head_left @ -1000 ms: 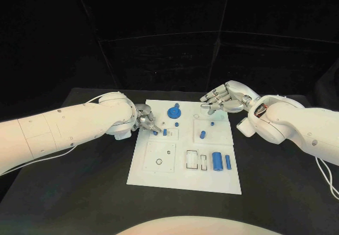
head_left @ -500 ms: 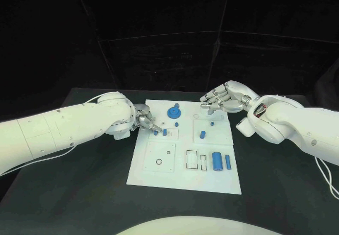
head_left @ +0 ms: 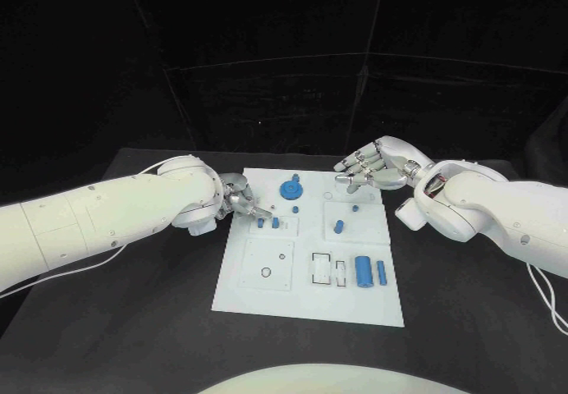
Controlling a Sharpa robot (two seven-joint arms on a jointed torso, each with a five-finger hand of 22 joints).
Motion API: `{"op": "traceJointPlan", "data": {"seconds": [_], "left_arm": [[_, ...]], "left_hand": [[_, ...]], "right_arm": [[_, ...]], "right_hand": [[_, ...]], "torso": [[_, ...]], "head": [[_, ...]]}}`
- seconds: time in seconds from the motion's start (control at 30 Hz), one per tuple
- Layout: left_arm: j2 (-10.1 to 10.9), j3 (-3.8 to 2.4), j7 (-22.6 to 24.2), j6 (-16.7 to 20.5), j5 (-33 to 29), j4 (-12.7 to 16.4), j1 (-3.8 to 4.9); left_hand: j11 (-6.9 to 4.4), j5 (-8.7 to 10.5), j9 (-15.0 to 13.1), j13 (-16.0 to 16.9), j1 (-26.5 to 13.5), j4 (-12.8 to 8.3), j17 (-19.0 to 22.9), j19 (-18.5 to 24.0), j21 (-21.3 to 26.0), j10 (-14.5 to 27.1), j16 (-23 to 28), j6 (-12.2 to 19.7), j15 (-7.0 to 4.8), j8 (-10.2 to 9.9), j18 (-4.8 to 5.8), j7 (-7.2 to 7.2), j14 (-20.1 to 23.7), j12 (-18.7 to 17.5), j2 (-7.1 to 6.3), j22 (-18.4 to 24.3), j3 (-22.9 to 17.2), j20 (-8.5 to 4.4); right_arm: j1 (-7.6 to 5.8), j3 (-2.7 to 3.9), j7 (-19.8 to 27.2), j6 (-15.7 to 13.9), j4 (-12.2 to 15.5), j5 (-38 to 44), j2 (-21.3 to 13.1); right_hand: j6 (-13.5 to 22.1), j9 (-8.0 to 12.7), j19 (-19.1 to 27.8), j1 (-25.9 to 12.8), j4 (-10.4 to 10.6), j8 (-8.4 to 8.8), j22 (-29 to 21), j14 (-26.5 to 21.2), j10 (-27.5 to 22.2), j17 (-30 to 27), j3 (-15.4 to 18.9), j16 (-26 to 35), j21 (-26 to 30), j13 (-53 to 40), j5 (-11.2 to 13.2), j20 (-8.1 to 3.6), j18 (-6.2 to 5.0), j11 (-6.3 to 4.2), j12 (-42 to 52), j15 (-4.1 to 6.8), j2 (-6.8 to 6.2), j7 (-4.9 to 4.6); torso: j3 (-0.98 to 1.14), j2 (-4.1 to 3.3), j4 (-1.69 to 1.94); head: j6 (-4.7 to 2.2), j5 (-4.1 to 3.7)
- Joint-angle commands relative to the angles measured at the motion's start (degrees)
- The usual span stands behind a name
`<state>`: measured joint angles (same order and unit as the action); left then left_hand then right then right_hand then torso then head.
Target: Assemble the parts on the task board
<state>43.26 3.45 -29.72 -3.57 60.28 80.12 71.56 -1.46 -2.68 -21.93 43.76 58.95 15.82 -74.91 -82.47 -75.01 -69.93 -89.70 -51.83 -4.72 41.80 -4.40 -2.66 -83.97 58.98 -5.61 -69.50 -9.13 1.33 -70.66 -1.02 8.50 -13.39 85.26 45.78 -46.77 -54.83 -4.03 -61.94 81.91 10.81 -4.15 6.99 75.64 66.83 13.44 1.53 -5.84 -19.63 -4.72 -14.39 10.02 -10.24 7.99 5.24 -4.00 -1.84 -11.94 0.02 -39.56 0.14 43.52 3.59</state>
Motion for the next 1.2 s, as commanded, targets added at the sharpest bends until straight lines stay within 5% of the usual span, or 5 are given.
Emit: {"op": "traceJointPlan", "data": {"seconds": [0.03,0.23,0.53,0.83,1.2], "left_arm": [[0.6,-0.06,7.1,7.0,-6.7,0.3,0.07],[0.7,-0.06,23.4,12.7,-15.9,0.3,0.1],[-2.7,-0.04,36.4,16.6,-3.6,-1.2,0.14],[-7.1,1.06,33.7,14.4,11.8,-4.7,0.37],[-11.0,1.42,28.2,8.6,21.0,-8.9,0.42]], "left_hand": [[0.98,-0.26,0.8,-6.7,2.1,0.1,-11.7,2.5,4.3,4.6,2.2,2.8,0.44,-1.8,-1.04,-0.96,-5.0,-5.4,0.96,5.3,1.3,0.38],[5.0,-0.43,3.9,-11.1,12.3,-3.8,7.0,16.2,28.5,15.2,18.8,10.1,3.92,-6.4,-5.64,-5.36,3.8,-11.7,3.96,32.0,0.1,3.32],[7.12,-0.33,9.9,-21.5,23.6,-11.2,25.1,19.0,35.1,22.0,35.5,9.0,5.99,-12.9,-6.12,-7.19,15.1,-23.1,1.92,36.1,-5.5,5.58],[7.88,-0.19,14.0,-29.3,23.0,-12.9,26.1,16.5,35.8,21.8,33.8,5.8,6.38,-18.2,-6.21,-7.29,12.6,-30.4,-0.96,37.0,-6.5,5.9],[7.15,-0.3,16.5,-33.8,21.0,-13.5,9.8,7.5,25.5,19.3,16.3,2.6,5.51,-21.7,-4.69,-6.42,1.6,-32.4,-1.68,27.6,-4.1,5.16]], "right_arm": [[-0.11,0.03,0.4,0.2,0.2,0.0,-0.1],[-0.11,0.03,0.4,0.2,0.1,0.0,-0.1],[-0.11,0.03,0.5,0.1,-0.2,0.0,0.1],[-0.11,0.03,0.4,0.1,-0.2,0.0,0.3],[-0.11,0.03,0.5,0.0,-0.1,0.0,0.4]], "right_hand": [[0.2,0.0,-0.2,-0.3,0.0,0.13,-0.1,-0.3,-0.4,0.0,0.3,0.4,0.3,0.0,-0.2,0.38,-0.23,-0.09,-0.1,-0.27,0.54,-0.02],[0.2,0.0,-0.2,-0.3,0.0,0.13,-0.1,-0.3,-0.4,0.0,0.3,0.4,0.3,0.0,-0.2,0.38,-0.23,-0.09,-0.1,-0.27,0.54,-0.02],[0.3,0.0,-0.2,-0.3,0.0,0.13,-0.1,-0.3,-0.4,0.0,0.3,0.4,0.3,0.0,-0.2,0.38,-0.23,-0.08,-0.1,-0.28,0.55,-0.02],[0.3,0.0,-0.2,-0.3,0.0,0.13,-0.1,-0.3,-0.4,0.0,0.4,0.4,0.3,0.0,-0.2,0.39,-0.23,-0.08,-0.1,-0.28,0.56,-0.02],[0.3,0.0,-0.2,-0.3,0.0,0.13,-0.1,-0.3,-0.4,0.0,0.4,0.4,0.3,0.0,-0.2,0.39,-0.23,-0.08,-0.1,-0.28,0.56,-0.02]], "torso": [[0.01,0.02,0.05],[-0.01,-0.05,0.0],[0.05,-0.07,-0.16],[0.07,-0.03,-0.1],[0.08,-0.01,-0.15]], "head": [[-0.1,-0.21],[-0.38,-0.39],[-0.84,-0.92],[-1.11,-1.29],[-1.0,-1.37]]}}
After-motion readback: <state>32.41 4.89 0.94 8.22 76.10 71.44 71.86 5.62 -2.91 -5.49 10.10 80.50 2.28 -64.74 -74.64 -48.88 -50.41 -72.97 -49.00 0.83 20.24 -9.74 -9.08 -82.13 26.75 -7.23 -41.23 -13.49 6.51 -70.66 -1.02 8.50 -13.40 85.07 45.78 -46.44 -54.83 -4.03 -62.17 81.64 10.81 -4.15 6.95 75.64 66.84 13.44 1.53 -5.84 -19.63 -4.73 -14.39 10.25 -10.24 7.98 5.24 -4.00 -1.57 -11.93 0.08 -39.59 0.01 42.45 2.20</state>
